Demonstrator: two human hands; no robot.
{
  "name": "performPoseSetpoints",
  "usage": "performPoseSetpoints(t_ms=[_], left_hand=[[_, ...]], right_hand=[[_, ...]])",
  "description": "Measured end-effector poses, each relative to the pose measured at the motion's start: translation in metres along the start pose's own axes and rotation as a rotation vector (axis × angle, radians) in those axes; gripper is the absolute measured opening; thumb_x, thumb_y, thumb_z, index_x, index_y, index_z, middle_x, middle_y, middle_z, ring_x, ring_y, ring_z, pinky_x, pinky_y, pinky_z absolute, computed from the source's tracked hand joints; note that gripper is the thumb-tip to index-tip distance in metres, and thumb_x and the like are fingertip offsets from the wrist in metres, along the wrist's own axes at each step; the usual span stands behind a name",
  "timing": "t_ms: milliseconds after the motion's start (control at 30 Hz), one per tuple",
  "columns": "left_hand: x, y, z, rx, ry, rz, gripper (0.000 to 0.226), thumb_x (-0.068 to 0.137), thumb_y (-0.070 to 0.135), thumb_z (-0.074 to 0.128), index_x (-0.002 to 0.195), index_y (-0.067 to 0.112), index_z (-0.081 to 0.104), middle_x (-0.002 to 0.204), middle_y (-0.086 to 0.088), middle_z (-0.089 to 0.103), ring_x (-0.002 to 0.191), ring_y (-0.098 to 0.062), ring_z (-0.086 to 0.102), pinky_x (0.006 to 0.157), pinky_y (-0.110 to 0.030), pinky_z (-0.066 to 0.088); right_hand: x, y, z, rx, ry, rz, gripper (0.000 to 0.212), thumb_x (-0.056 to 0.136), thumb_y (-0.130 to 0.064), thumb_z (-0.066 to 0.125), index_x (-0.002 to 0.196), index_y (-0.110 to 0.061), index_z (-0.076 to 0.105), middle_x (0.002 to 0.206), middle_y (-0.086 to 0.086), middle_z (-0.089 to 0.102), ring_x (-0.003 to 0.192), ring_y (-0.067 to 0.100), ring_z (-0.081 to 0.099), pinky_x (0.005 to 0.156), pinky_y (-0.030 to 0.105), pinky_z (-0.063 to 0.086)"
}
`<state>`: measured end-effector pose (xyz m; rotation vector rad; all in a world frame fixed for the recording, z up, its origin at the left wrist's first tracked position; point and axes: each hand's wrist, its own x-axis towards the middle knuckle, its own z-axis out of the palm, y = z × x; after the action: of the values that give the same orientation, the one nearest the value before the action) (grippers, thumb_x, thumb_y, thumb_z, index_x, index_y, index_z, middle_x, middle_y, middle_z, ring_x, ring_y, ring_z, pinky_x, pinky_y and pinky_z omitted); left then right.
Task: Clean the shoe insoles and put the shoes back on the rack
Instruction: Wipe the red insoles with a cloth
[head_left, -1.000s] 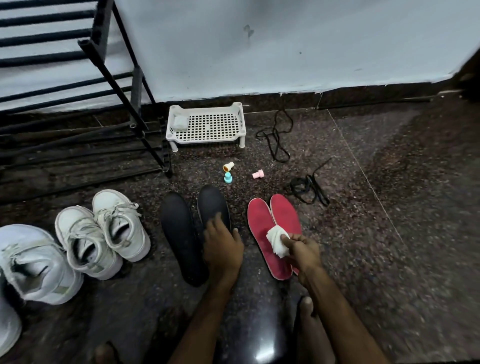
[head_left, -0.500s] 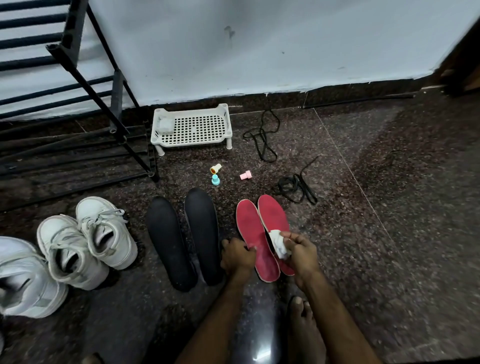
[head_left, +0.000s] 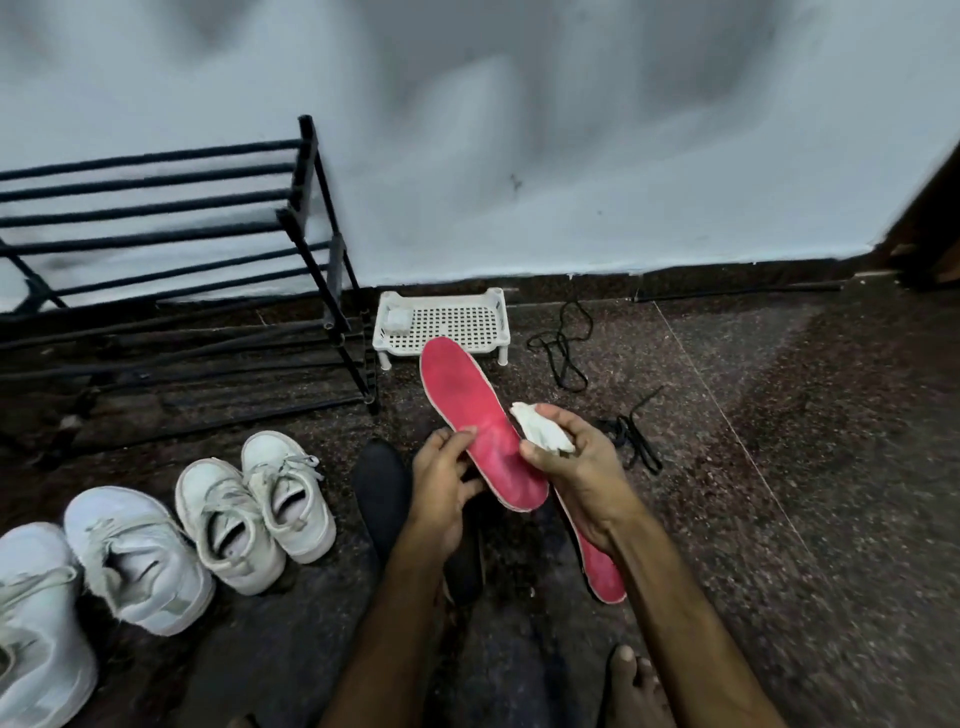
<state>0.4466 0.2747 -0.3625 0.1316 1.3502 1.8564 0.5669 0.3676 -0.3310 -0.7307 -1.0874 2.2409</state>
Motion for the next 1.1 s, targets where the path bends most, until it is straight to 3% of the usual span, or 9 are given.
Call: performPoseSetpoints(t_ms=[100,300,467,567,700,800,900,967,1100], left_hand=[[-0.019,0.045,0.002,-0.237,-0.097,0.04,0.05,0.085,0.024,0.066,0.122,-0.007,0.054,0.117,-0.025,0.063,0.108,-0.034,0.061,0.103,-0.049,0.044],[-0.051,0.091,-0.002,-0.455,-0.207,0.005,0.061,0.095,0.055,0.038,0.103,0.003,0.069,0.092,-0.015,0.068,0.082,-0.026,0.069,0.074,-0.036,0.058],[-0.061,0.102,-0.018,-0.545,-0.278,0.014,0.083,0.086,0.073,0.031,0.125,0.004,0.055,0.118,-0.018,0.059,0.098,-0.029,0.067,0.08,-0.037,0.058],[-0.064,0.106,-0.022,-0.563,-0.4,0.012,0.094,0.081,0.081,0.025,0.128,0.005,0.057,0.12,-0.017,0.062,0.104,-0.029,0.063,0.1,-0.044,0.046],[-0.073,0.112,-0.015,-0.579,-0.472,0.005,0.086,0.088,0.074,0.024,0.13,0.007,0.058,0.122,-0.013,0.064,0.112,-0.025,0.061,0.102,-0.048,0.043],[-0.081,0.117,-0.004,-0.632,-0.498,-0.008,0.079,0.093,0.066,0.035,0.144,0.005,0.04,0.15,-0.015,0.037,0.139,-0.027,0.036,0.119,-0.042,0.018],[-0.079,0.118,-0.004,-0.729,-0.434,-0.03,0.07,0.095,0.056,0.041,0.148,0.011,0.032,0.157,-0.009,0.024,0.144,-0.024,0.025,0.121,-0.037,0.011],[-0.081,0.122,-0.009,-0.683,-0.522,-0.05,0.081,0.093,0.067,0.034,0.147,0.006,0.033,0.153,-0.016,0.032,0.141,-0.029,0.032,0.12,-0.044,0.017],[-0.074,0.121,-0.022,-0.589,-0.51,-0.013,0.086,0.089,0.074,0.018,0.123,0.011,0.065,0.127,-0.013,0.062,0.116,-0.028,0.06,0.112,-0.054,0.028]], right_hand=[[-0.01,-0.018,0.049,-0.261,-0.041,-0.144,0.035,0.077,0.014,0.066,0.109,0.001,0.06,0.104,0.017,0.069,0.085,0.016,0.065,0.076,0.024,0.056],[-0.037,-0.013,0.113,-0.678,-0.01,-0.412,0.012,0.084,-0.01,0.071,0.095,-0.014,0.072,0.088,-0.001,0.074,0.077,0.007,0.068,0.073,0.022,0.052],[-0.062,-0.006,0.14,-1.403,-0.013,-0.762,0.019,0.084,-0.03,0.07,0.102,-0.026,0.071,0.115,-0.006,0.049,0.104,0.01,0.04,0.086,0.02,0.039],[-0.07,-0.005,0.149,-1.4,-0.066,-0.756,0.022,0.081,-0.027,0.073,0.099,-0.015,0.07,0.114,-0.005,0.056,0.105,0.013,0.048,0.089,0.022,0.042],[-0.073,-0.011,0.167,-1.254,-0.093,-0.865,0.022,0.074,0.0,0.061,0.088,-0.014,0.069,0.092,-0.002,0.066,0.084,0.012,0.06,0.075,0.013,0.043],[-0.057,-0.031,0.178,-1.194,-0.037,-0.948,0.026,0.077,0.0,0.061,0.096,-0.014,0.072,0.092,-0.001,0.07,0.083,0.012,0.062,0.077,0.026,0.05],[-0.046,-0.043,0.187,-1.338,-0.084,-0.968,0.027,0.079,0.001,0.061,0.097,-0.014,0.074,0.099,-0.003,0.069,0.09,0.013,0.062,0.084,0.028,0.051],[-0.052,-0.042,0.185,-1.384,-0.212,-0.944,0.027,0.077,0.003,0.058,0.092,-0.013,0.075,0.097,-0.002,0.069,0.089,0.011,0.062,0.083,0.03,0.052],[-0.085,-0.034,0.156,-1.426,-0.38,-0.918,0.029,0.065,0.001,0.052,0.08,-0.016,0.07,0.088,-0.005,0.067,0.082,0.01,0.058,0.07,0.03,0.048]])
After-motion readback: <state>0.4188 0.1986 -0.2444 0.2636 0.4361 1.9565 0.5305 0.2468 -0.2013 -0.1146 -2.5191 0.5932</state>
